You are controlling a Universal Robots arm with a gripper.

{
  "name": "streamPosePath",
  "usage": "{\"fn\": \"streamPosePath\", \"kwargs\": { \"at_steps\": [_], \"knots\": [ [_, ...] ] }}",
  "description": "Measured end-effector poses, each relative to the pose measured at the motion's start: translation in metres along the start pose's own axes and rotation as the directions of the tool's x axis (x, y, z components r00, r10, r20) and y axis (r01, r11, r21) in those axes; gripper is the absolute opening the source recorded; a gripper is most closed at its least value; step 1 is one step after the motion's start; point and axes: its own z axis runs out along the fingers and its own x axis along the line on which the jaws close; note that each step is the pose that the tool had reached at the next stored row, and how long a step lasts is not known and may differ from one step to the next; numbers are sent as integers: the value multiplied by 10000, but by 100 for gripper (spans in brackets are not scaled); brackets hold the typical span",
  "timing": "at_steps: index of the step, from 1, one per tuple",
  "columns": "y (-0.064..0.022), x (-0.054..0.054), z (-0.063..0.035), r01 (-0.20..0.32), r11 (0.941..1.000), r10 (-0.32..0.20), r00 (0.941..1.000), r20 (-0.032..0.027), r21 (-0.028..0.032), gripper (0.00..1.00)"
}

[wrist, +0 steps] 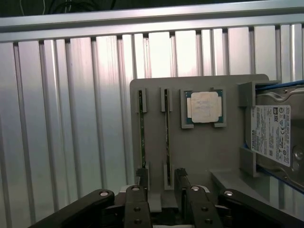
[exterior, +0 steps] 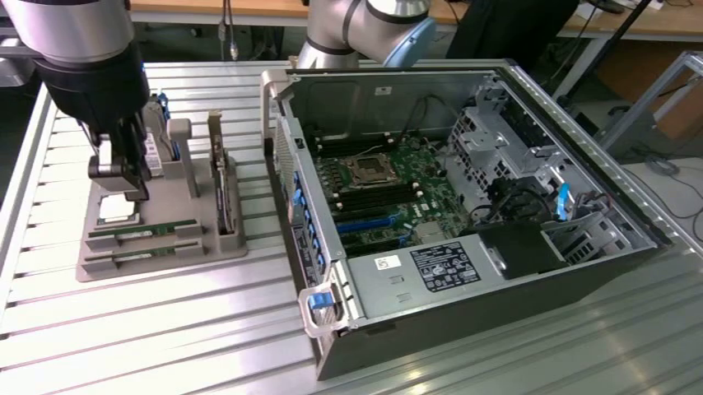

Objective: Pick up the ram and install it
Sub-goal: 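Pick up the ram and move it above insertion slot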

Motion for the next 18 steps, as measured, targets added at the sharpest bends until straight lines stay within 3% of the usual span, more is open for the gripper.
{"fn": "streamPosePath", "kwargs": {
  "at_steps": [18],
  "knots": [
    [-2, -1, 93, 0, 10000, 0, 10000, 0, 0, 36]
  ]
}}
